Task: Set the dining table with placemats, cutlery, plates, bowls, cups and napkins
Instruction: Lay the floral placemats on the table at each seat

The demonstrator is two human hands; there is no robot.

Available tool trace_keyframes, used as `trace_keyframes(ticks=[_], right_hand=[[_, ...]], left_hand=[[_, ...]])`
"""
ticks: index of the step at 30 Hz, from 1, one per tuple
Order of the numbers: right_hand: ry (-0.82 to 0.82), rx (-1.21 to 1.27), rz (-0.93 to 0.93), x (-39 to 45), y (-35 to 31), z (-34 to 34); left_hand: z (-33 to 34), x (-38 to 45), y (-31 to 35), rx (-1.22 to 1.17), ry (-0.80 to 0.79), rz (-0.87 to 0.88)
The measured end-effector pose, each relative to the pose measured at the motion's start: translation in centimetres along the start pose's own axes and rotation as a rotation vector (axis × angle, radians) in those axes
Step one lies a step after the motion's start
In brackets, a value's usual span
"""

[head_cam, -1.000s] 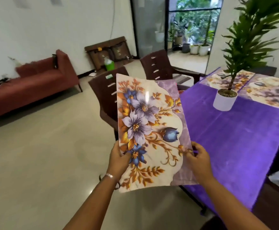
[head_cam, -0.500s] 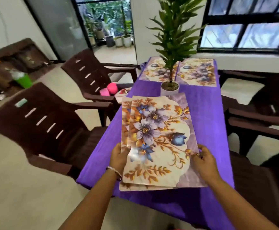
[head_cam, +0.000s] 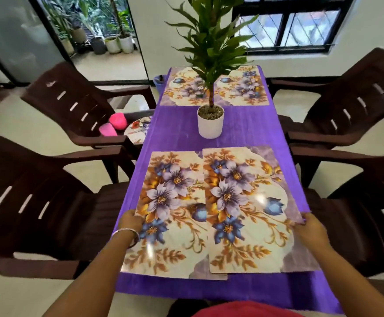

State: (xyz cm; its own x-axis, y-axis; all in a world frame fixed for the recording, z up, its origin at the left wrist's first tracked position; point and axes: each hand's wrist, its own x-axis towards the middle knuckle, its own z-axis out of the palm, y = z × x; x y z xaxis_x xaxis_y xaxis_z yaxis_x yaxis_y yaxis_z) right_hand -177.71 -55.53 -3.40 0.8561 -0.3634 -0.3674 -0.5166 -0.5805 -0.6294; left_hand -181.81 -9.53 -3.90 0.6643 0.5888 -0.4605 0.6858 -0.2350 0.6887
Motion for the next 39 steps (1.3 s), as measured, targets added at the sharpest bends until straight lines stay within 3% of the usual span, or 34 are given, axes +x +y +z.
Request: trace_keyframes(ticks=[4,6,11,14,18,24,30,39], right_hand=[[0.197,-0.323,-0.081,-1.9,-0.6,2.2],[0.217,-0.36,-0.185,-3.2,-1.8,3.8],[-0.101,-0.47,-0.435,-6.3,-4.4,8.9],[-0.265,-0.595,-0.411,-8.3,-6.0,10.9],[-0.426,-0.714,-0.269,-9.2,-5.4,11.2],[-0.42,-0.765,-0.247,-10.0,-3.5,9.8],[-0.403,-0.751,-0.239,-10.7,-3.0,9.3],[-0.394,-0.716,-0.22,-11.1,-2.9,9.6]], left_hand=[[-0.6,0.4,-0.8,0.429,0.187,0.003],[-0.1,-1.5,-0.1,0.627,0.229,0.15],[4.1,-4.8,1.4,0.905,-0.346,0.542],[6.8,-6.5,0.7,0.951,-0.542,0.553],[6.8,-6.2,-0.8,1.004,-0.504,0.519],[4.5,-5.1,-1.3,1.033,-0.504,0.519],[6.2,-8.1,0.6,0.916,-0.613,0.449],[7.0,-8.6,0.5,0.917,-0.575,0.445]])
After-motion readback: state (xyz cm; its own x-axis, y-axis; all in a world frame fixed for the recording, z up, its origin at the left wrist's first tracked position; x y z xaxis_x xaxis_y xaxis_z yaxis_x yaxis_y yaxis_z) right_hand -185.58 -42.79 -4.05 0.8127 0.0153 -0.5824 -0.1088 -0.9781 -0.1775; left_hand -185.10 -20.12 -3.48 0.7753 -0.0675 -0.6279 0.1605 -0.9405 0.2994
